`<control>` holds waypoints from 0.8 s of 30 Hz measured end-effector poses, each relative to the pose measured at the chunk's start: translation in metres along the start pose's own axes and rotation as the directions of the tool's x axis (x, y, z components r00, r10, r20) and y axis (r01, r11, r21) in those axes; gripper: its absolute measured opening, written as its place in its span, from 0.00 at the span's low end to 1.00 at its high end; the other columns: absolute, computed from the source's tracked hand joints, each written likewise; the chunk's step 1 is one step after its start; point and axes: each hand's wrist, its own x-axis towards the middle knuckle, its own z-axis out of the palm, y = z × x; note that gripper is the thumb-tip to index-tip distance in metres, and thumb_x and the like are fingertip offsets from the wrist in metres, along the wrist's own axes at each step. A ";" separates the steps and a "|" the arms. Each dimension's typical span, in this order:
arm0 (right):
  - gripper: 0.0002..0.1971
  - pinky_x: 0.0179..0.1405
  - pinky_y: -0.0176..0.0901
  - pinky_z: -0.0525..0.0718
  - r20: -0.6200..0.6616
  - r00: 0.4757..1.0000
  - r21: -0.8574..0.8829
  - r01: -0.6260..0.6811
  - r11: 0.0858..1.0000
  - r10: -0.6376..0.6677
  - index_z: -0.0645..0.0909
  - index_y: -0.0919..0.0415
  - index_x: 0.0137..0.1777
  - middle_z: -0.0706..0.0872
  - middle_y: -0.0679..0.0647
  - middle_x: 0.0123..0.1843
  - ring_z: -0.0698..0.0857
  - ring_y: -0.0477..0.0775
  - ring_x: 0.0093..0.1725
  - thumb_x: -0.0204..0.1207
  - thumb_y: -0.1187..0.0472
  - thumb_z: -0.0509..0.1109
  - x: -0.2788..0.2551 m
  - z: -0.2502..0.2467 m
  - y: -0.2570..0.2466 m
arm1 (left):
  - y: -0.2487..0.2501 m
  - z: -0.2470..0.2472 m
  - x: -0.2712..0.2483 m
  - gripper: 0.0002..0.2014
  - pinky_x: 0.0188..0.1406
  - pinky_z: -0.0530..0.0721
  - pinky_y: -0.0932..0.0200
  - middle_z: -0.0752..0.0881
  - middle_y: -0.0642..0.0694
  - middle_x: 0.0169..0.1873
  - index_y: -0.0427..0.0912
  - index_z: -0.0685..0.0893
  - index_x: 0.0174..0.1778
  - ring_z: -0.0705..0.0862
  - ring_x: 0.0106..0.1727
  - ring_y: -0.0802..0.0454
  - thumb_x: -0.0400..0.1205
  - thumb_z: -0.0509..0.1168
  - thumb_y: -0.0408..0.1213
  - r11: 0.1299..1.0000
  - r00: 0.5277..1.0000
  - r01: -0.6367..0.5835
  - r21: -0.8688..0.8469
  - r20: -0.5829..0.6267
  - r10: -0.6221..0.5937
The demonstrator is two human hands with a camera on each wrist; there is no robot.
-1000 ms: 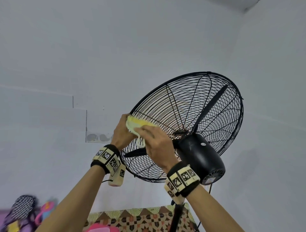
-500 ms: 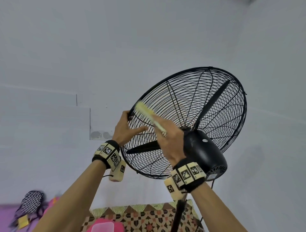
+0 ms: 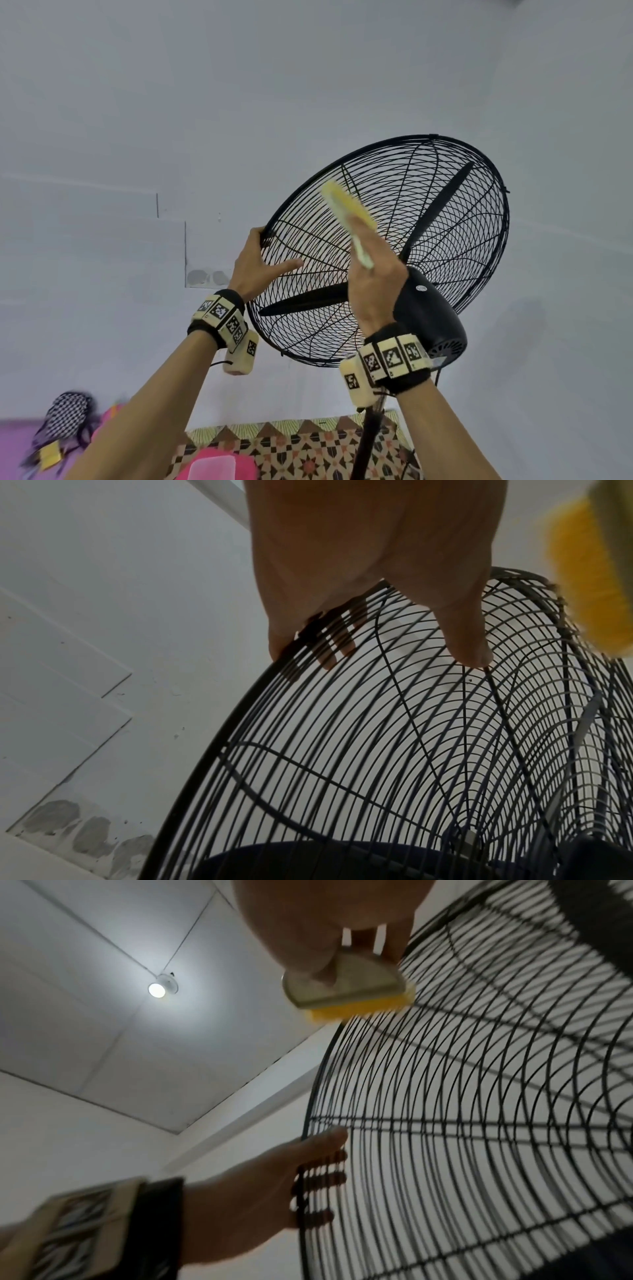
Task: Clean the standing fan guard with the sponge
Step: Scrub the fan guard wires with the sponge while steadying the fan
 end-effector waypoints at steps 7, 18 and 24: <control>0.29 0.57 0.53 0.93 0.376 0.920 0.043 0.102 0.994 -0.111 0.82 0.57 0.76 0.88 0.54 0.69 0.92 0.55 0.60 0.77 0.78 0.75 -0.035 0.002 0.006 | -0.001 0.001 0.001 0.55 0.75 0.80 0.43 0.81 0.48 0.72 0.45 0.69 0.79 0.81 0.72 0.48 0.61 0.84 0.67 0.998 0.999 0.037 -0.045 0.004 -0.037; 0.30 0.64 0.48 0.90 0.275 0.960 0.080 0.036 0.996 -0.057 0.81 0.58 0.77 0.83 0.47 0.73 0.87 0.49 0.69 0.78 0.80 0.71 -0.034 0.005 0.015 | 0.001 0.001 -0.001 0.50 0.77 0.76 0.45 0.80 0.51 0.73 0.49 0.68 0.79 0.79 0.73 0.50 0.67 0.85 0.61 0.997 0.998 0.069 -0.032 -0.004 -0.070; 0.25 0.57 0.43 0.92 -0.026 1.000 0.079 0.003 0.997 0.000 0.83 0.60 0.75 0.84 0.47 0.72 0.90 0.47 0.65 0.80 0.77 0.73 -0.021 0.001 0.024 | 0.005 0.001 -0.004 0.49 0.71 0.75 0.50 0.80 0.52 0.72 0.50 0.67 0.79 0.79 0.72 0.51 0.67 0.84 0.61 0.998 0.998 0.061 -0.025 0.004 -0.061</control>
